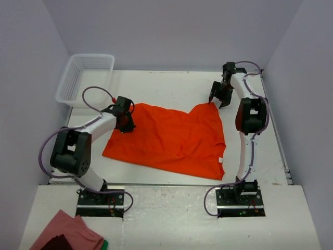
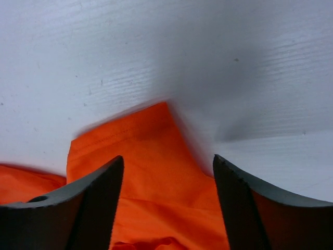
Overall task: Fold and stack the t-shirts
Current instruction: Grap the side of the flattened tshirt furthest away from the robot with both arms
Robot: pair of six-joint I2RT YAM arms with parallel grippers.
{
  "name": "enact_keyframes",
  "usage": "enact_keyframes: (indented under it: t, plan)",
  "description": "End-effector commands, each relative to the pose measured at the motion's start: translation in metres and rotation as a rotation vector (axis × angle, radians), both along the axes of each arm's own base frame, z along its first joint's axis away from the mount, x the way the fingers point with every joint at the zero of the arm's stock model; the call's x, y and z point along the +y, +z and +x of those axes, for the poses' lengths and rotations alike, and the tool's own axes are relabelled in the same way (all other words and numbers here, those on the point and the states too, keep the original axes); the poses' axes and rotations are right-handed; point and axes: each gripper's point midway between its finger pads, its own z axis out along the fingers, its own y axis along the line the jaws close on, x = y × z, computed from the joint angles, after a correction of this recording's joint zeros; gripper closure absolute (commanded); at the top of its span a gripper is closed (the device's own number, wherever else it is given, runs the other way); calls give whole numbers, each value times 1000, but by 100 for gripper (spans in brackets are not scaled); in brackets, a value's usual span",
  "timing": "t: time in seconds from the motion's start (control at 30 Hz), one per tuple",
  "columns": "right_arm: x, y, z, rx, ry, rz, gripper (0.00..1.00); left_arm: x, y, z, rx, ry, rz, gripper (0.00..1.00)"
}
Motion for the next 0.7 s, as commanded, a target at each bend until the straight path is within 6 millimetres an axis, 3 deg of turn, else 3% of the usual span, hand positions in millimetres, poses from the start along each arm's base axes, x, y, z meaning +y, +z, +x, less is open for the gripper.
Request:
enact_keyframes:
  t: [0.0,0.03,0.07,0.23,0.4,0.47,0.67]
  plan:
    - [12,6,-11,51,50,68,35,-11,49,22,-122,-52,-43,100]
    - [13,6,-12,57,54,73,41,-13,54,24,-132,-58,-50,100]
    - [15,5,-14,71,58,87,64,-15,59,25,-144,-65,-60,100]
    - [22,4,-18,94,66,126,91,-22,82,35,-198,-80,-87,100]
    - [21,7,-15,64,58,121,90,-26,91,37,-216,-101,-100,100]
    - [20,7,-12,54,57,114,100,-25,93,36,-220,-102,-99,100]
    - [18,14,-1,-58,86,37,100,-23,78,36,-200,-103,-62,100]
